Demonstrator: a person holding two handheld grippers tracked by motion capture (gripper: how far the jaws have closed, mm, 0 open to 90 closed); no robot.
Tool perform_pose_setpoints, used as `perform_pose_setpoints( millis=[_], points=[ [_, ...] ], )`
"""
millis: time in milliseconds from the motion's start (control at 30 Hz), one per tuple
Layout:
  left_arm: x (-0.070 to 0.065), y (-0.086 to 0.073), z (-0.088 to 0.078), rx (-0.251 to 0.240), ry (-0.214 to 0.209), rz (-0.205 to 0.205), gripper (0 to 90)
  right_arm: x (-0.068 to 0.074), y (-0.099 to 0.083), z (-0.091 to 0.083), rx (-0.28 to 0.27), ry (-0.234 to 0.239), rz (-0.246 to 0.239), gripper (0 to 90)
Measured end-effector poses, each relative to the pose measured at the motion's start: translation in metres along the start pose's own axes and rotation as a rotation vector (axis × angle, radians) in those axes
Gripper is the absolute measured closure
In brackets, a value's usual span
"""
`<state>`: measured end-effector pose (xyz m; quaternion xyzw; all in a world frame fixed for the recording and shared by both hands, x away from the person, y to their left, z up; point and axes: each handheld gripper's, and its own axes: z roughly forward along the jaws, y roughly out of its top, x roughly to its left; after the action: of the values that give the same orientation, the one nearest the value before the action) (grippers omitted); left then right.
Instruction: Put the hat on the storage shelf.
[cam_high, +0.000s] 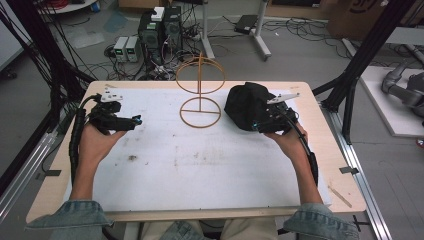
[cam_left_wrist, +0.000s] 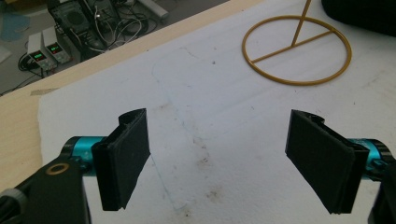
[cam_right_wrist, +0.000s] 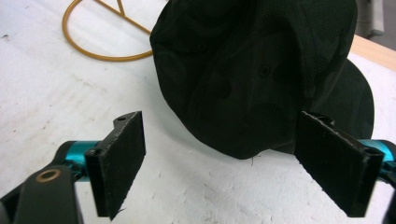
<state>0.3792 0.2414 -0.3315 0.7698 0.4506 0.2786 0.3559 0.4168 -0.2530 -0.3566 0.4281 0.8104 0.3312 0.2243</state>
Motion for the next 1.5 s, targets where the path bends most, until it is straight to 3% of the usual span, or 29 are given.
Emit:
perform_pose_setpoints(
  millis=[100, 167, 433, 933, 1300, 1500],
  points=[
    [0.0, 0.0, 0.0, 0.003, 0.0, 0.003, 22.0, 0.0, 0.001, 0.002, -0.017, -0.019, 0.004, 18.9],
    [0.0, 0.0, 0.0, 0.006, 0.001, 0.005, 22.1, 0.002, 0.0, 0.005, -0.064, -0.043, 0.006, 20.6],
    [0.003, -0.001, -0.001, -0.003, -0.003, -0.007, 22.4, 0.008, 0.003, 0.015, -0.1, -0.112, 0.055, 22.4],
    [0.003, -0.001, -0.001, 0.002, -0.013, -0.008, 24.1, 0.016, 0.006, 0.04, -0.161, -0.126, 0.157, 30.1],
    [0.002, -0.001, 0.0, 0.007, -0.018, -0.001, 24.1, 0.016, 0.008, 0.049, -0.187, -0.159, 0.152, 34.2],
    [0.002, -0.001, 0.0, 0.005, -0.018, -0.004, 24.1, 0.014, 0.007, 0.055, -0.174, -0.173, 0.161, 36.1]
  ],
)
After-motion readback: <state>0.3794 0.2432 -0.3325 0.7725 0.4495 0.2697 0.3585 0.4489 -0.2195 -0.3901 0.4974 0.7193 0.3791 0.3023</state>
